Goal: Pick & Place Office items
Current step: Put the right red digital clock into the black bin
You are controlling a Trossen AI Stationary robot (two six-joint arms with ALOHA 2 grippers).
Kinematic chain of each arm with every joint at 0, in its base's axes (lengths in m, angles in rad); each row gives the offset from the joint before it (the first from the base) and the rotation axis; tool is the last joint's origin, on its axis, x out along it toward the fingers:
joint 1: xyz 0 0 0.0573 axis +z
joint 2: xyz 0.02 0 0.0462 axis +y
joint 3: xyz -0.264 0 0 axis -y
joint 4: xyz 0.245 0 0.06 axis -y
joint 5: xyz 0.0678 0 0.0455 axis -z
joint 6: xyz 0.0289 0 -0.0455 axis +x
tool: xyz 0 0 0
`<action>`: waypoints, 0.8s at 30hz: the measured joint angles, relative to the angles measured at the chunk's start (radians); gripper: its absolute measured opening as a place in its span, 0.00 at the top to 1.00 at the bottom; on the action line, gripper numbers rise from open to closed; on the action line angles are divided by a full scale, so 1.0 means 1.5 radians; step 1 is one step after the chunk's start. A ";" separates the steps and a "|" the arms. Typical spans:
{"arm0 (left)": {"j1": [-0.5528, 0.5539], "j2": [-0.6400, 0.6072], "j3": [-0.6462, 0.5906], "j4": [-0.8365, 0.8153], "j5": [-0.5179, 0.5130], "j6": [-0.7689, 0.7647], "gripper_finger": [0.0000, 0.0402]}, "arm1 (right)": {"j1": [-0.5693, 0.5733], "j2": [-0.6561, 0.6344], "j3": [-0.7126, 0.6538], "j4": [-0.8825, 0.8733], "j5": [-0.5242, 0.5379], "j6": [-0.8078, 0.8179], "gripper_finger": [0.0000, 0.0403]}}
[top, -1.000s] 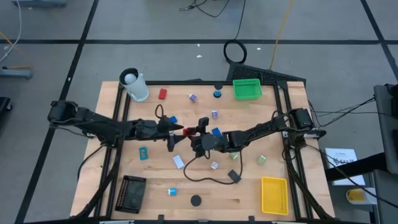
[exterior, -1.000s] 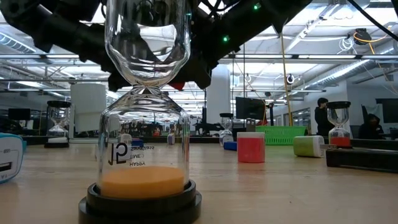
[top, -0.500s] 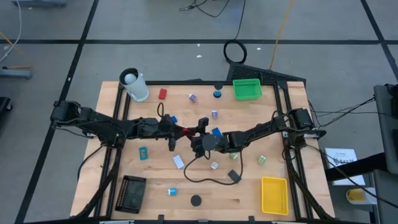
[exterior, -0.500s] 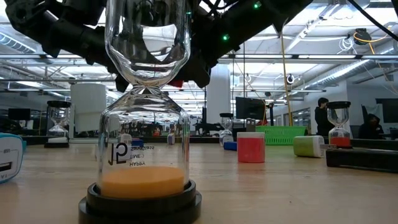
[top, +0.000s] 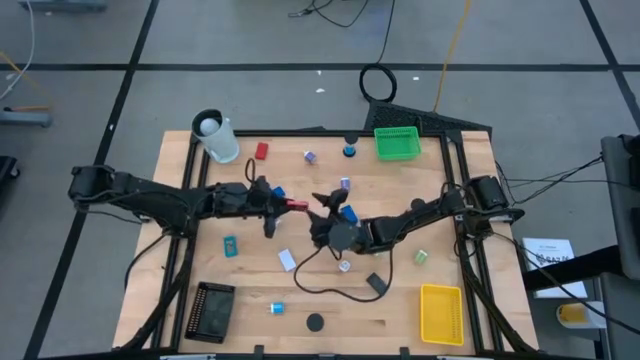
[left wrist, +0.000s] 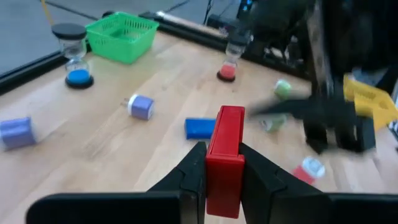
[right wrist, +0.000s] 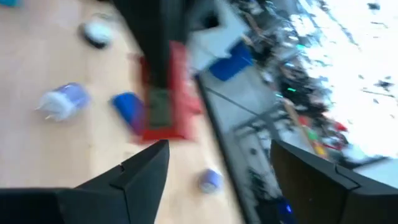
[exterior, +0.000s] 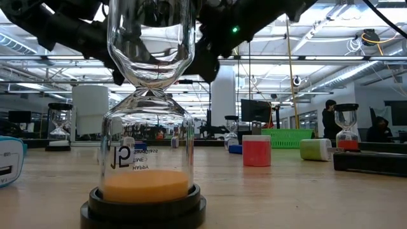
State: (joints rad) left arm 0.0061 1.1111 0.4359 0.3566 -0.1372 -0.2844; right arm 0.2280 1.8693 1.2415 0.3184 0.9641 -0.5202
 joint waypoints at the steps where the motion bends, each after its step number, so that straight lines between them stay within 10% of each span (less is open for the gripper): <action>1: 0.001 -0.015 0.000 -0.022 0.002 0.002 0.84 | 0.001 -0.002 0.001 0.006 0.009 -0.007 0.31; 13: -0.045 -0.201 0.026 -0.415 0.048 -0.049 0.84 | -0.023 -0.130 -0.140 0.010 -0.015 0.086 0.61; 24: -0.191 -0.146 0.208 -0.828 0.139 -0.136 0.84 | -0.047 -0.208 -0.280 0.177 -0.103 0.109 0.99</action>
State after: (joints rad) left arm -0.2803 0.8919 0.7472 -0.8849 0.0713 -0.4891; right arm 0.1574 1.5573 0.8212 0.5842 0.8088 -0.3564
